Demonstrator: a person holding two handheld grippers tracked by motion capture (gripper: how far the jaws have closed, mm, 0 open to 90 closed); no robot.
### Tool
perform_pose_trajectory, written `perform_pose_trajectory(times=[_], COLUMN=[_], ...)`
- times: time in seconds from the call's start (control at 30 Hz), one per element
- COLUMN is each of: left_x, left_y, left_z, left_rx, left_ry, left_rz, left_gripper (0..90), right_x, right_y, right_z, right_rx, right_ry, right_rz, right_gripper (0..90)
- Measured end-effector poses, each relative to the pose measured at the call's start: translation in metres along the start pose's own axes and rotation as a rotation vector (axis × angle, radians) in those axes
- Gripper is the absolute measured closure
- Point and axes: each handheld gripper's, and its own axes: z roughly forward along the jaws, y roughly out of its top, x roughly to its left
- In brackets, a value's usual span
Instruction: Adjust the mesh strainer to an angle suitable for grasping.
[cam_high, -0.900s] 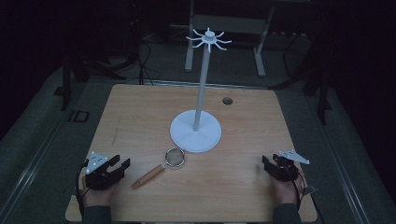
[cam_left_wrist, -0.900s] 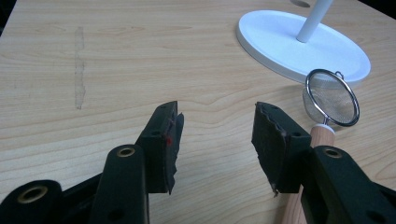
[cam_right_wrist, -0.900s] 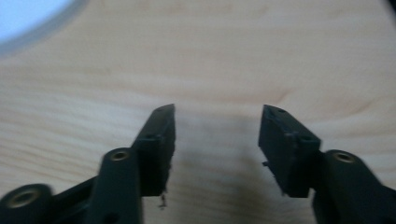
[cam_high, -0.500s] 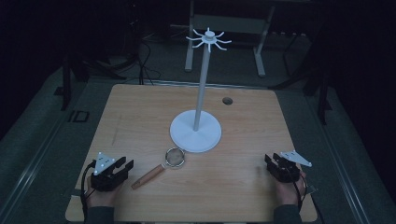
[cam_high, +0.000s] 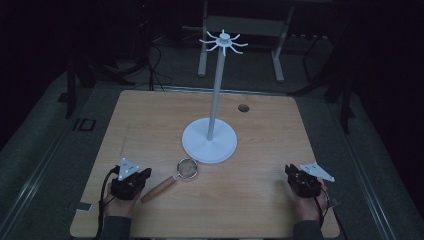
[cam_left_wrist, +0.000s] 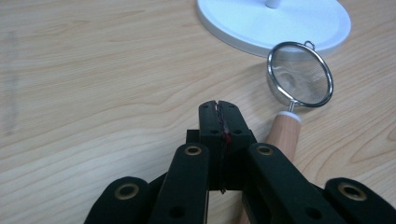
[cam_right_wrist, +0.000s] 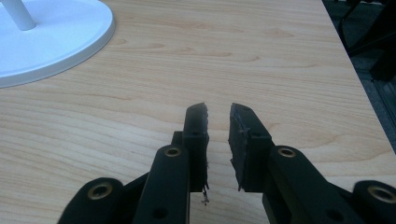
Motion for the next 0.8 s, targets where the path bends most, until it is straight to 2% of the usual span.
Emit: perform_pose_trajectory(times=[0.23,0.43,0.47,0.5,0.53,0.57,0.6,0.8], left_x=[-0.015,-0.023,-0.026,-0.026,-0.03,-0.03,-0.034,-0.041], left_y=[0.015,0.021,0.023,0.023,0.025,0.025,0.025,0.029], left_z=[0.027,0.043,0.05,0.05,0.057,0.057,0.064,0.078], left_rx=[0.049,0.075,0.085,0.085,0.106,0.106,0.128,0.164], left_ry=[-0.025,-0.035,-0.033,-0.033,-0.033,-0.033,-0.037,-0.06], left_rz=[0.018,0.03,0.038,0.038,0.053,0.053,0.074,0.091], left_gripper=[89.6,89.3,89.3,89.3,89.4,89.3,89.4,89.5], right_x=[-0.001,-0.002,-0.002,-0.002,-0.003,-0.003,-0.003,-0.003], right_y=[0.0,-0.001,-0.001,-0.001,-0.001,-0.001,-0.001,-0.002], right_z=[-0.002,-0.004,-0.004,-0.004,-0.004,-0.004,-0.004,-0.005], right_rx=[-0.008,-0.014,-0.016,-0.017,-0.017,-0.017,-0.016,-0.019], right_ry=[0.003,0.003,0.004,0.003,0.003,0.002,0.001,-0.006], right_rz=[0.008,0.01,0.011,0.011,0.01,0.011,0.011,0.015], right_gripper=[74.8,74.3,74.2,74.0,73.7,73.5,73.4,73.0])
